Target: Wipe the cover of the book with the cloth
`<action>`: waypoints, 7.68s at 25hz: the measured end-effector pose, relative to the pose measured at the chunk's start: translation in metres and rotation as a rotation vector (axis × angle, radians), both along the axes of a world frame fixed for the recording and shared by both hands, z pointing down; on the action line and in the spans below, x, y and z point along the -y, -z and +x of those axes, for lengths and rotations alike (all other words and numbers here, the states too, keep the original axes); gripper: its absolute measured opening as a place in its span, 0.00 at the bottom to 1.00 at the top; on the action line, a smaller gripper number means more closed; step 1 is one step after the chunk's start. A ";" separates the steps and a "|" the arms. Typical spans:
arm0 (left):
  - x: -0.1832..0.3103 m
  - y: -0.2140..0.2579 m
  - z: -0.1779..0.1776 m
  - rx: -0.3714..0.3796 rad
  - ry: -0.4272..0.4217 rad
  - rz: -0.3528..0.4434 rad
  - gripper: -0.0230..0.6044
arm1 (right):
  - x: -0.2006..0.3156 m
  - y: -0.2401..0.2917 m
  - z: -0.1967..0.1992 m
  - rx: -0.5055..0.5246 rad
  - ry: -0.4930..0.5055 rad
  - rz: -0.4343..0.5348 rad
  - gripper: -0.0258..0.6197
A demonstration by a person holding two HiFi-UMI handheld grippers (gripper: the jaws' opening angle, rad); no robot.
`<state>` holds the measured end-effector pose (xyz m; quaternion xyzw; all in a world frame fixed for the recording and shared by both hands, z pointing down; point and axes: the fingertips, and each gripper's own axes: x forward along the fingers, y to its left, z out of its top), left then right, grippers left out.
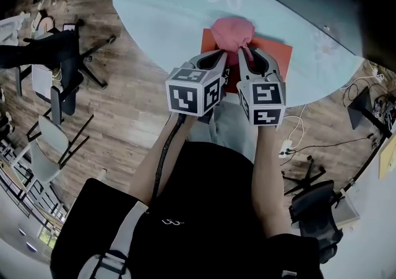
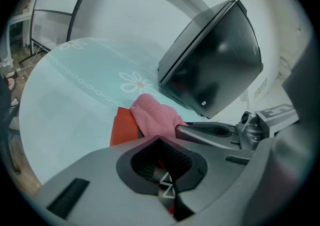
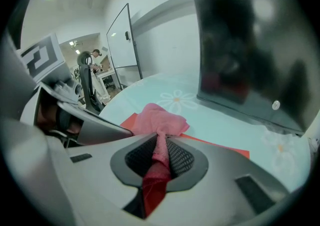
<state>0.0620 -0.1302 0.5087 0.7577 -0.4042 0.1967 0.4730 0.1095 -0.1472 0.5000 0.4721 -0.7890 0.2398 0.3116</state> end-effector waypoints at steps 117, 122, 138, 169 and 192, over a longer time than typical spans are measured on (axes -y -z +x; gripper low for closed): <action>-0.055 -0.007 0.005 0.147 -0.172 0.037 0.06 | -0.060 -0.004 -0.016 0.183 -0.132 -0.052 0.12; -0.058 -0.007 0.017 0.153 -0.175 0.033 0.06 | -0.063 -0.004 -0.003 0.190 -0.124 -0.055 0.12; -0.063 -0.006 0.075 0.149 -0.171 0.025 0.06 | -0.068 -0.001 0.054 0.173 -0.117 -0.034 0.12; -0.065 0.000 0.117 0.007 -0.091 0.003 0.06 | -0.076 0.013 0.107 0.103 -0.186 -0.025 0.12; -0.061 -0.003 -0.064 0.015 0.140 -0.048 0.06 | -0.080 0.018 -0.093 0.167 0.121 -0.060 0.12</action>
